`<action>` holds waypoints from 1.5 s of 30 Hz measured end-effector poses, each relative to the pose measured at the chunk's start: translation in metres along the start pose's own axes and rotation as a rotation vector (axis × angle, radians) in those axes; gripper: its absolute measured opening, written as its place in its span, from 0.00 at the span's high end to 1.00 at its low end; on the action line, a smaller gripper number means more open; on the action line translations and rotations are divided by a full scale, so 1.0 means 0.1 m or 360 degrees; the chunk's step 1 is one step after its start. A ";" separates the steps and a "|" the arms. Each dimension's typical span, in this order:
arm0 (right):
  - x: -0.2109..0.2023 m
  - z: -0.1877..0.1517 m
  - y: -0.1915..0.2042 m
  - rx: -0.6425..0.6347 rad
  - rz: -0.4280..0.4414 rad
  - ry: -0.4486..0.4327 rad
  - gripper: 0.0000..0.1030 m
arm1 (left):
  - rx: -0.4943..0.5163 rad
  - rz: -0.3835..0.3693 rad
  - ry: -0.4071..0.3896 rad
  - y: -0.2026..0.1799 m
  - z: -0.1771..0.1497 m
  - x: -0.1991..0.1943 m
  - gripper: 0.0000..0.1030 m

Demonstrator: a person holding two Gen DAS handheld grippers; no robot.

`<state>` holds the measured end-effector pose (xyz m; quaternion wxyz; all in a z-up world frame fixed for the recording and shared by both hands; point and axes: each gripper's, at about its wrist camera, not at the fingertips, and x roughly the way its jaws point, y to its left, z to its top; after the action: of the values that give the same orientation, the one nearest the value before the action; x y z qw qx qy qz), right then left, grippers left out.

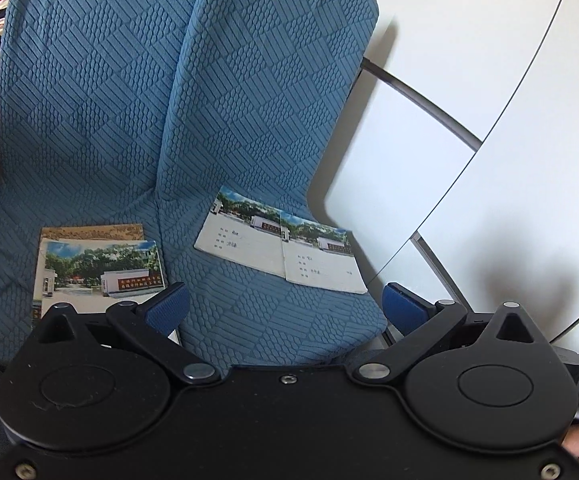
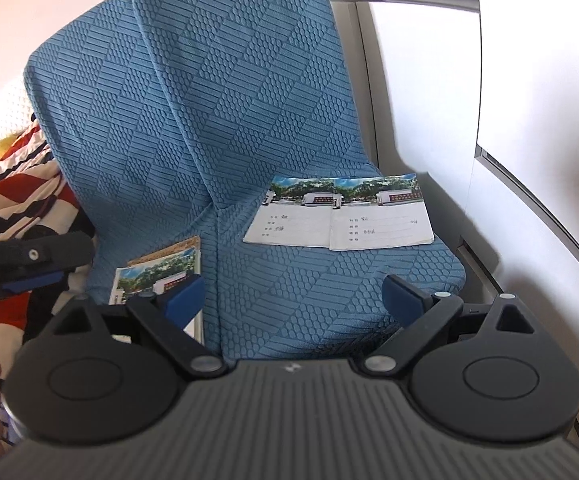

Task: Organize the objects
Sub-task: 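Withdraw both grippers and move them toward the open white booklet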

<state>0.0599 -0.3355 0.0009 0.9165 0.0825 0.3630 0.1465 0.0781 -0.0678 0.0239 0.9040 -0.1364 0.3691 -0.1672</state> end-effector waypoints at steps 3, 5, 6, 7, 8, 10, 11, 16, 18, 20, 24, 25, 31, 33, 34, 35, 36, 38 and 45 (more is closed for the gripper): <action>0.05 0.00 -0.10 0.0039 -0.0012 -0.0004 0.06 | 0.0003 -0.0002 0.0024 -0.02 -0.02 0.13 0.01; 0.10 -0.01 -0.16 0.0066 -0.0023 0.0002 0.06 | -0.0003 0.0000 0.0040 -0.04 -0.04 0.23 0.01; 0.12 -0.01 -0.20 0.0078 -0.0025 0.0009 0.06 | -0.0008 -0.0003 0.0047 -0.05 -0.04 0.28 0.01; 0.14 -0.01 -0.24 0.0089 -0.0023 0.0016 0.06 | -0.0016 -0.0009 0.0059 -0.07 -0.05 0.34 0.01; 0.16 -0.01 -0.28 0.0098 -0.0017 0.0020 0.06 | -0.0025 -0.0016 0.0070 -0.07 -0.05 0.39 0.01; 0.18 -0.02 -0.33 0.0110 -0.0015 0.0023 0.06 | -0.0042 -0.0028 0.0090 -0.09 -0.07 0.52 0.01; 0.19 -0.03 -0.36 0.0116 -0.0026 0.0024 0.06 | -0.0052 -0.0029 0.0103 -0.09 -0.08 0.58 0.01; 0.27 -0.03 -0.54 0.0159 -0.0063 0.0031 0.06 | -0.0093 -0.0050 0.0174 -0.09 -0.10 0.87 0.01; 0.31 -0.03 -0.63 0.0185 -0.0077 0.0036 0.06 | -0.0104 -0.0046 0.0193 -0.09 -0.11 0.97 0.01; 0.34 -0.03 -0.73 0.0226 -0.0073 0.0036 0.06 | -0.0106 -0.0047 0.0215 -0.09 -0.10 1.07 0.01; 0.40 -0.02 -0.91 0.0284 -0.0093 0.0027 0.06 | -0.0100 -0.0034 0.0248 -0.14 -0.09 1.24 0.01; 0.42 -0.02 -0.95 0.0294 -0.0095 0.0023 0.06 | -0.0095 -0.0028 0.0259 -0.16 -0.09 1.29 0.01; 0.59 0.03 -1.15 0.0343 -0.0094 0.0033 0.06 | -0.0038 -0.0007 0.0311 -0.32 -0.07 1.55 0.01; 0.68 0.05 -1.20 0.0346 -0.0088 0.0042 0.06 | -0.0014 0.0007 0.0329 -0.37 -0.06 1.65 0.01; 0.73 0.06 -1.23 0.0347 -0.0088 0.0050 0.06 | -0.0004 0.0022 0.0343 -0.38 -0.06 1.72 0.01; 0.78 0.06 -1.26 0.0354 -0.0084 0.0057 0.06 | 0.0006 0.0031 0.0355 -0.39 -0.06 1.79 0.01; 0.83 0.06 -1.29 0.0363 -0.0081 0.0065 0.06 | 0.0012 0.0034 0.0365 -0.41 -0.07 1.86 0.01; 0.93 0.08 -1.37 0.0383 -0.0074 0.0079 0.06 | 0.0007 0.0036 0.0380 -0.42 -0.08 2.01 0.01; 1.25 0.18 -1.62 0.0425 -0.0077 0.0129 0.07 | -0.0041 0.0027 0.0433 -0.42 -0.08 2.49 0.01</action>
<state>0.1931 -0.4481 -0.1079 0.8852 0.1891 0.4178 0.0779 0.2310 -0.2069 -0.1211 0.8451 -0.1210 0.4915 -0.1720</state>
